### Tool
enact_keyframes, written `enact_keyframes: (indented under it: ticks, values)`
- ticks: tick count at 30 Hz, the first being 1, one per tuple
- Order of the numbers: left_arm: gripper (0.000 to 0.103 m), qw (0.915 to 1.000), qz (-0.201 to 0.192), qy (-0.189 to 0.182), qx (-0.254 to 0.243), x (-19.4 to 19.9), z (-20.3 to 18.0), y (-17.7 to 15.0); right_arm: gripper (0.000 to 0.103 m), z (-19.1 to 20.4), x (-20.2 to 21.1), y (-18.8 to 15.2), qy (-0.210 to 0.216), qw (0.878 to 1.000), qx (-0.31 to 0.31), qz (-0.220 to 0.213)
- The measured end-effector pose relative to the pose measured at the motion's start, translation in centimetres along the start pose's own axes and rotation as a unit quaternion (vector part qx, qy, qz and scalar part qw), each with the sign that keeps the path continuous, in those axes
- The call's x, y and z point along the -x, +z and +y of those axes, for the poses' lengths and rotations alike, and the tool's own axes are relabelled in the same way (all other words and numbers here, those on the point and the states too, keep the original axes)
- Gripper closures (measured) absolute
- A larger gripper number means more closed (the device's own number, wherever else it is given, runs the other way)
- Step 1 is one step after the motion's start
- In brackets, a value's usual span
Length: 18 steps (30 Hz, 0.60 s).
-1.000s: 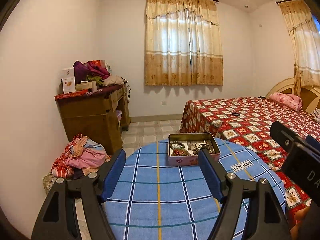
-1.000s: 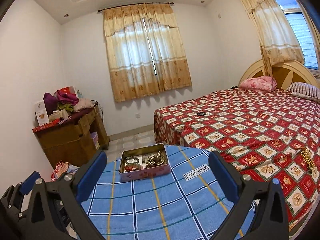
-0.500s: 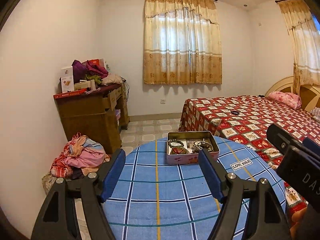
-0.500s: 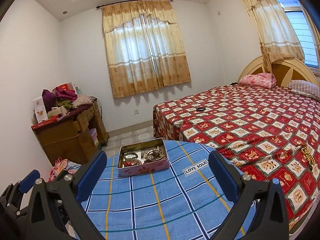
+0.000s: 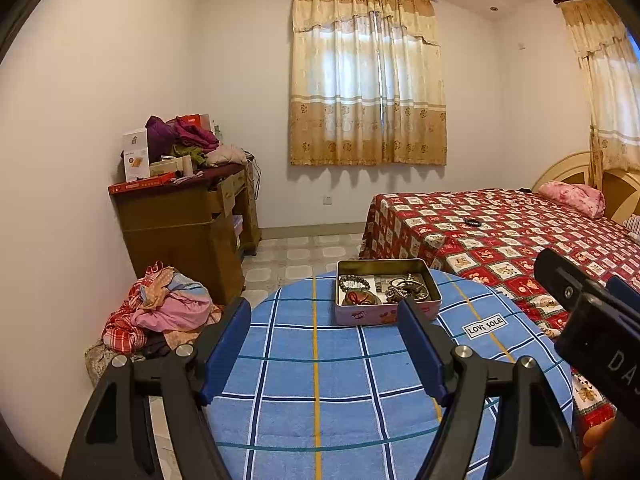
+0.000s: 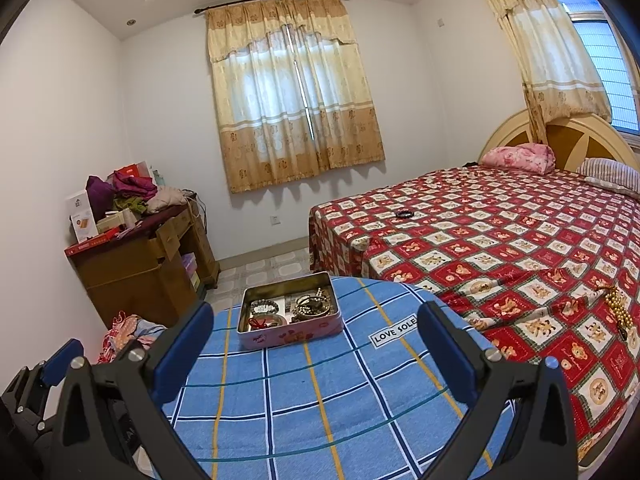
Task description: Organize jewelry
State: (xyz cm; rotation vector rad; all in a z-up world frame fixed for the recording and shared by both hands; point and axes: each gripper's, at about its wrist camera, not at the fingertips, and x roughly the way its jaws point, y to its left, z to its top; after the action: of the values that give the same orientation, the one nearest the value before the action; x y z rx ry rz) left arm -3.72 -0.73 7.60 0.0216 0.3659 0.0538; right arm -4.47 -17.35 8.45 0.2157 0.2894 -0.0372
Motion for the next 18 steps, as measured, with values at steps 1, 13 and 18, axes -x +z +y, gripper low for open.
enact_keyframes:
  ticks: [1,13,18]
  values:
    - [0.027,1.0000,0.000,0.001,0.000,0.00,0.03,0.01,0.000,0.01,0.00,0.00,0.000,1.000,0.000,0.000]
    - [0.027,1.0000,0.003,0.008,0.005,-0.27,0.65,0.15,0.000,0.02,0.00,0.01,0.000,1.000,0.000,0.000]
    - [0.027,0.9999,0.006,0.011,0.008,-0.33,0.71,0.17,0.000,0.01,0.00,0.03,0.001,1.000,0.000,0.001]
